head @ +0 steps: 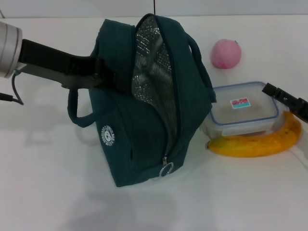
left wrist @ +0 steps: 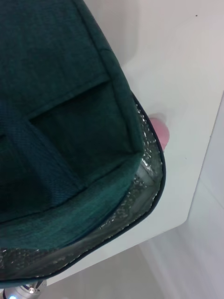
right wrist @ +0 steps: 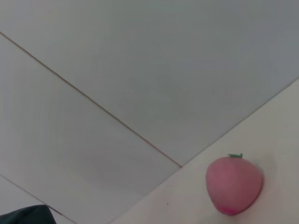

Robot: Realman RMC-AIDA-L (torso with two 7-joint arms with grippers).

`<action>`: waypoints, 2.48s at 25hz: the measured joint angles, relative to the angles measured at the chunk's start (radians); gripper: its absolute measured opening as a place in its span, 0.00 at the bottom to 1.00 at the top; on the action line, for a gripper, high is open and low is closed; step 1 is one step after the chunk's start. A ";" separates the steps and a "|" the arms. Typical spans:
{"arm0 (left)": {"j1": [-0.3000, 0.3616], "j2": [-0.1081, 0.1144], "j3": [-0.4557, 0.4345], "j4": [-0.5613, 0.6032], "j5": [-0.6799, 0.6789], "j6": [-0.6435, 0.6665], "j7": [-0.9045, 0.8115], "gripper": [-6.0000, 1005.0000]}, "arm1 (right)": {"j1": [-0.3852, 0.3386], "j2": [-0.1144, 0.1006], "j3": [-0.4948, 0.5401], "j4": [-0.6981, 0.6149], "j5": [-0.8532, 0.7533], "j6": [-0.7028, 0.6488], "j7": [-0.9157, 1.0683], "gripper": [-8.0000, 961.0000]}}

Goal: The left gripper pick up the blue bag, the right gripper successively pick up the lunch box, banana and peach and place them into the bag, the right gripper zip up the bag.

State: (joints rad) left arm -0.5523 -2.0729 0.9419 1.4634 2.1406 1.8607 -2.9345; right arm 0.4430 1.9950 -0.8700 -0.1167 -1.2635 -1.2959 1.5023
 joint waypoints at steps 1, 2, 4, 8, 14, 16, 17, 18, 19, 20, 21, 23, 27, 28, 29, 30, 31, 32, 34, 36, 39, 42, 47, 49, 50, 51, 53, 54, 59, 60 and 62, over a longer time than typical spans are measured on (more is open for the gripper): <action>0.000 0.000 0.000 0.000 0.001 0.000 0.000 0.04 | -0.001 -0.002 -0.002 0.001 -0.003 -0.001 0.007 0.90; 0.000 0.001 0.000 0.000 0.002 -0.001 0.000 0.04 | -0.001 -0.003 -0.005 0.001 -0.007 -0.001 0.016 0.90; 0.000 0.001 0.000 0.000 0.003 -0.002 0.001 0.04 | -0.001 -0.004 -0.010 0.001 -0.015 -0.003 0.033 0.90; -0.004 0.003 0.000 -0.001 0.009 -0.004 0.003 0.04 | -0.001 -0.002 -0.014 -0.001 -0.026 -0.006 0.076 0.89; -0.006 0.003 0.000 -0.002 0.016 -0.004 0.003 0.04 | 0.000 0.000 -0.023 -0.001 -0.029 -0.012 0.117 0.89; -0.006 0.003 0.000 -0.003 0.017 -0.004 0.004 0.04 | 0.003 0.001 -0.024 -0.001 -0.029 -0.017 0.137 0.89; -0.006 0.003 0.000 -0.003 0.017 -0.004 0.005 0.04 | 0.004 0.001 -0.024 -0.001 -0.029 -0.022 0.148 0.89; -0.006 0.003 0.000 -0.003 0.017 -0.004 0.006 0.04 | 0.005 0.001 -0.024 -0.001 -0.029 -0.031 0.157 0.89; -0.006 0.003 0.000 -0.003 0.017 -0.004 0.006 0.04 | 0.005 0.001 -0.025 -0.001 -0.029 -0.036 0.162 0.88; -0.005 0.003 0.000 -0.005 0.017 -0.004 0.007 0.04 | 0.005 0.001 -0.025 -0.001 -0.029 -0.044 0.173 0.88; -0.005 0.003 0.000 -0.007 0.017 -0.004 0.007 0.04 | 0.004 0.002 -0.025 -0.002 -0.029 -0.052 0.182 0.88; -0.007 0.004 0.000 -0.021 0.018 -0.003 0.008 0.04 | 0.002 0.002 -0.024 -0.003 -0.028 -0.065 0.196 0.88; -0.013 0.005 0.000 -0.034 0.018 -0.003 0.009 0.04 | 0.003 0.002 -0.023 -0.004 -0.027 -0.097 0.220 0.87; -0.016 0.005 0.000 -0.034 0.018 -0.003 0.009 0.04 | 0.004 0.002 -0.022 -0.004 -0.026 -0.106 0.229 0.86; -0.018 0.005 0.000 -0.034 0.018 -0.003 0.009 0.04 | 0.004 0.002 -0.021 -0.004 -0.025 -0.112 0.233 0.85; -0.020 0.005 0.000 -0.034 0.018 -0.003 0.009 0.04 | 0.004 0.003 -0.020 -0.004 -0.024 -0.117 0.238 0.85; -0.022 0.005 0.001 -0.034 0.018 -0.003 0.009 0.04 | 0.004 0.003 -0.019 -0.004 -0.023 -0.121 0.244 0.84; -0.023 0.005 0.003 -0.034 0.018 -0.003 0.009 0.04 | 0.004 0.003 -0.019 -0.004 -0.023 -0.121 0.244 0.83; -0.023 0.006 0.008 -0.034 0.018 -0.003 0.009 0.04 | 0.005 0.003 -0.021 -0.004 -0.022 -0.126 0.261 0.82; -0.024 0.007 0.013 -0.037 0.018 -0.003 0.009 0.04 | 0.007 0.004 -0.022 -0.004 -0.022 -0.127 0.268 0.81; -0.025 0.007 0.014 -0.041 0.017 -0.002 0.009 0.04 | 0.008 0.009 -0.023 -0.003 -0.022 -0.127 0.285 0.81; -0.025 0.007 0.015 -0.041 0.017 -0.002 0.010 0.04 | 0.009 0.013 -0.023 -0.003 -0.022 -0.128 0.299 0.81; -0.025 0.008 0.015 -0.045 0.017 -0.001 0.021 0.04 | 0.019 0.015 -0.023 -0.003 -0.023 -0.129 0.306 0.77; -0.025 0.008 0.015 -0.050 0.018 -0.001 0.024 0.04 | 0.021 0.016 -0.023 -0.002 -0.022 -0.130 0.311 0.69; -0.025 0.008 0.015 -0.052 0.018 -0.001 0.025 0.04 | 0.021 0.016 -0.021 -0.002 -0.021 -0.132 0.317 0.65; -0.025 0.008 0.015 -0.053 0.018 -0.001 0.026 0.04 | 0.021 0.017 -0.020 -0.002 -0.020 -0.132 0.322 0.61; -0.024 0.008 0.015 -0.054 0.018 -0.001 0.030 0.04 | 0.021 0.018 -0.017 -0.001 -0.020 -0.131 0.327 0.53; -0.024 0.008 0.015 -0.054 0.018 -0.001 0.031 0.04 | 0.021 0.018 -0.016 0.000 -0.020 -0.129 0.328 0.49; -0.022 0.008 0.015 -0.054 0.018 -0.002 0.039 0.04 | 0.029 0.019 -0.021 0.004 -0.019 -0.123 0.329 0.36; -0.021 0.008 0.015 -0.054 0.018 -0.001 0.041 0.04 | 0.029 0.019 -0.021 0.004 -0.019 -0.123 0.329 0.35; -0.019 0.008 0.015 -0.054 0.018 -0.002 0.045 0.04 | 0.035 0.020 -0.022 0.008 -0.023 -0.121 0.329 0.34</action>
State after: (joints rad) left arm -0.5715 -2.0647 0.9572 1.4096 2.1584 1.8592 -2.8899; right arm 0.4784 2.0155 -0.8921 -0.1091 -1.2861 -1.4170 1.8316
